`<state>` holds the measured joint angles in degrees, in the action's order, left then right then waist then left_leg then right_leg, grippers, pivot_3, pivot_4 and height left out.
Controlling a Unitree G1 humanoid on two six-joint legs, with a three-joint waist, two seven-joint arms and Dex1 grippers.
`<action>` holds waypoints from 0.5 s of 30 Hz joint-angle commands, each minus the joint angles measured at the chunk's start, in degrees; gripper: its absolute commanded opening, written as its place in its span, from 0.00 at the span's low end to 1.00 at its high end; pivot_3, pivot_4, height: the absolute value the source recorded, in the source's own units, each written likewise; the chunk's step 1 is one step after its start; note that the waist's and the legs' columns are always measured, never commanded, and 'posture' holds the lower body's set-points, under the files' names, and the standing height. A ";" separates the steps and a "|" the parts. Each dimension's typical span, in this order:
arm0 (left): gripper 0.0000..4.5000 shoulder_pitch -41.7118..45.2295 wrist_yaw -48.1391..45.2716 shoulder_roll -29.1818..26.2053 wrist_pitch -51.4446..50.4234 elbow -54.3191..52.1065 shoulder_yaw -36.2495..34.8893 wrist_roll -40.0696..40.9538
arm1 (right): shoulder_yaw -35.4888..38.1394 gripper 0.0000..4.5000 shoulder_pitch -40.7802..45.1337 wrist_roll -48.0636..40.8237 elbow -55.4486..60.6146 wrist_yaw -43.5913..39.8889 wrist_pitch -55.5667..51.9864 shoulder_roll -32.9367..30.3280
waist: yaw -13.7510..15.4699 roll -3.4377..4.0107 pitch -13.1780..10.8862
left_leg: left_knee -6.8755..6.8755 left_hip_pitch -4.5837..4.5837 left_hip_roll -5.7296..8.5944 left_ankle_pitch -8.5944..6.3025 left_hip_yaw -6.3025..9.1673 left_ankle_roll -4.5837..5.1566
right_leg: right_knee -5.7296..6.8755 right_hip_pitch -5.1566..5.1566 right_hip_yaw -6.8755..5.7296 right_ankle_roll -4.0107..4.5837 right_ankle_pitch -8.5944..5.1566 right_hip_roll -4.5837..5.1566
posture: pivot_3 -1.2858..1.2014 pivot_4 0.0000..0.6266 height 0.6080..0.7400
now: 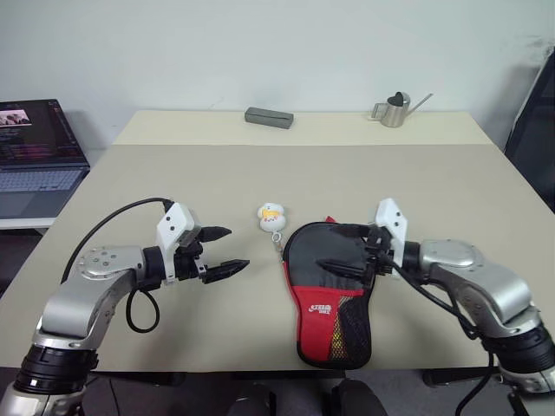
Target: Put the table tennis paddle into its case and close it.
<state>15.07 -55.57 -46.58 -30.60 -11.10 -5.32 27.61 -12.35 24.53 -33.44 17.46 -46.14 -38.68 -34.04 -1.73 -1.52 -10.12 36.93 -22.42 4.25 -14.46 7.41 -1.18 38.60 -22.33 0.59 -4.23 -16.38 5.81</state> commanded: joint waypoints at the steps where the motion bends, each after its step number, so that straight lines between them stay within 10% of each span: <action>1: 1.00 1.86 0.42 -0.75 0.32 -0.33 -1.85 0.00 | -0.64 0.99 2.13 0.88 -3.59 -0.75 1.06 3.36 | -0.03 0.00 0.00 | 0.00 0.00 0.00 0.00 0.00 0.00 | 0.00 0.00 0.00 0.00 0.00 0.00 | 0.52 0.24 1.00; 15: 1.00 8.89 -0.64 -0.58 0.82 5.81 0.81 -2.82 | -6.79 0.99 4.16 21.11 -23.22 -1.72 15.50 7.18 | -0.12 0.02 -0.01 | 0.00 0.04 0.03 -0.02 0.00 -0.07 | 0.06 -0.04 0.03 0.01 0.00 -0.02 | 0.52 0.24 1.00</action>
<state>22.07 -56.13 -46.71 -30.78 -5.92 -4.38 25.63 -18.15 28.48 -14.07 -4.87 -46.83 -23.84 -26.47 -1.85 -1.51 -10.13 36.93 -22.36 4.27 -14.49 7.41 -1.25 38.67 -22.37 0.62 -4.22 -16.38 5.77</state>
